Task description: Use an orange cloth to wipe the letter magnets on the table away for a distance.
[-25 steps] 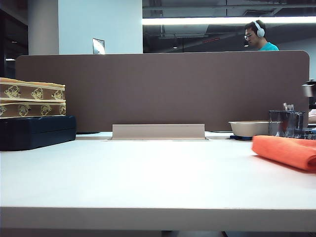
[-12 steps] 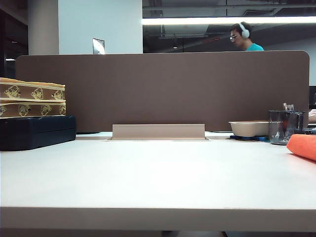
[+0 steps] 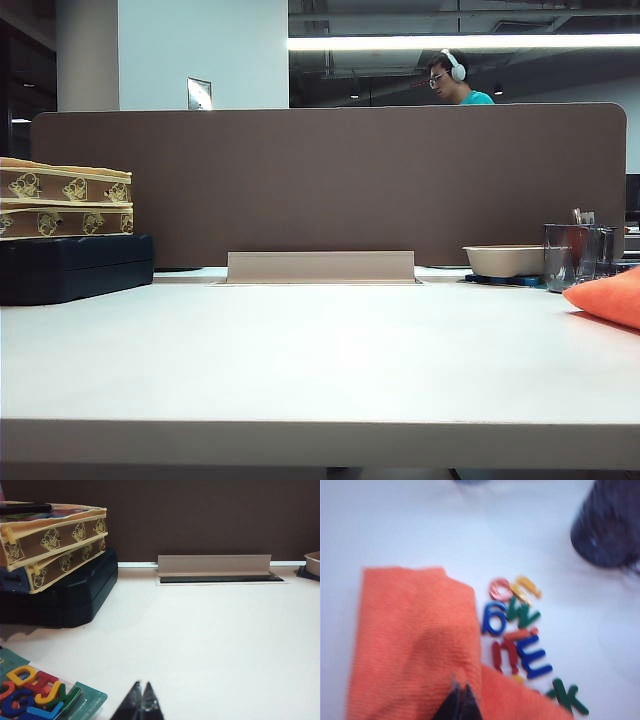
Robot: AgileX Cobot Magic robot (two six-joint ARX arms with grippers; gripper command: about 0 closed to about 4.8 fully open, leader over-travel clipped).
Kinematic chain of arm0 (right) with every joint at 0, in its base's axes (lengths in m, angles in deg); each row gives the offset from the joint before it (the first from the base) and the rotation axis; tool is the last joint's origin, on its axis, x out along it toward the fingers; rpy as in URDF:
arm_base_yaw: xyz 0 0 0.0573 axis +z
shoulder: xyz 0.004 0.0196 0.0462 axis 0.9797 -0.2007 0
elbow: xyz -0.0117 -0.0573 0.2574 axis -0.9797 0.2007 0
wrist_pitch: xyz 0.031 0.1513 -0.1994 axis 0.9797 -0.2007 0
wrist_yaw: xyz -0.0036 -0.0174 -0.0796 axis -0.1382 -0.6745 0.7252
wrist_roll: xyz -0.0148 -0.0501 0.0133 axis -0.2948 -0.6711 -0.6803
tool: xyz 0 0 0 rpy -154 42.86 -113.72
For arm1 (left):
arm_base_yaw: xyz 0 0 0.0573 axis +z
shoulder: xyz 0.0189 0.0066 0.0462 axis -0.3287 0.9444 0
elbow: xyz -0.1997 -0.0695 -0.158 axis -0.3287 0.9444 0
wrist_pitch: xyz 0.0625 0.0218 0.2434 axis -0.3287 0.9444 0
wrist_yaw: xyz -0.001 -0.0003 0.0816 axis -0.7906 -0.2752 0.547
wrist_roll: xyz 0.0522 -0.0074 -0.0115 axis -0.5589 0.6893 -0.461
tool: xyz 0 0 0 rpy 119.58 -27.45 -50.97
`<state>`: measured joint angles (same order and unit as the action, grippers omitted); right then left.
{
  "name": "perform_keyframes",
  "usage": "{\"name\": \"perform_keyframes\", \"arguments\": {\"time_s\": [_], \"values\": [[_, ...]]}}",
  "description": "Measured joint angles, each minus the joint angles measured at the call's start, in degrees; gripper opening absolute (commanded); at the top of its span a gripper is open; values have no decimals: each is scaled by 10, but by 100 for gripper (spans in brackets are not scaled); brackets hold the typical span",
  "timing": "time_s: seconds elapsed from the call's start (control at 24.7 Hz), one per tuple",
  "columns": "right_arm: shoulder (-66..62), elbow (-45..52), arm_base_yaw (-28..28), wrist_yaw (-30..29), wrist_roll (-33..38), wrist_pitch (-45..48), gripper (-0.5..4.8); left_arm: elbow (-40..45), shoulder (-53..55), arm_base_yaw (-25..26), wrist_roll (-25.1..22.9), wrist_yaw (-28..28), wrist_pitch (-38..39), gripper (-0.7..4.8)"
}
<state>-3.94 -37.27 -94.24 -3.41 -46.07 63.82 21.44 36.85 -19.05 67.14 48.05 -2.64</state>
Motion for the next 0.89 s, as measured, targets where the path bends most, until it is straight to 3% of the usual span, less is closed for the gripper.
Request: {"name": "perform_keyframes", "arguments": {"time_s": [0.41,0.53,0.65,0.89], "values": [[222,-1,48,-30,37,-6,-2,0,0,0,0,-1,0,-6],[231,-1,75,-74,53,-24,-2,0,0,0,0,-3,0,-6],[229,0,149,-113,59,-45,-2,0,0,0,0,-3,0,-6],[229,0,317,-131,59,-46,-2,0,0,0,0,-3,0,-6]]}}
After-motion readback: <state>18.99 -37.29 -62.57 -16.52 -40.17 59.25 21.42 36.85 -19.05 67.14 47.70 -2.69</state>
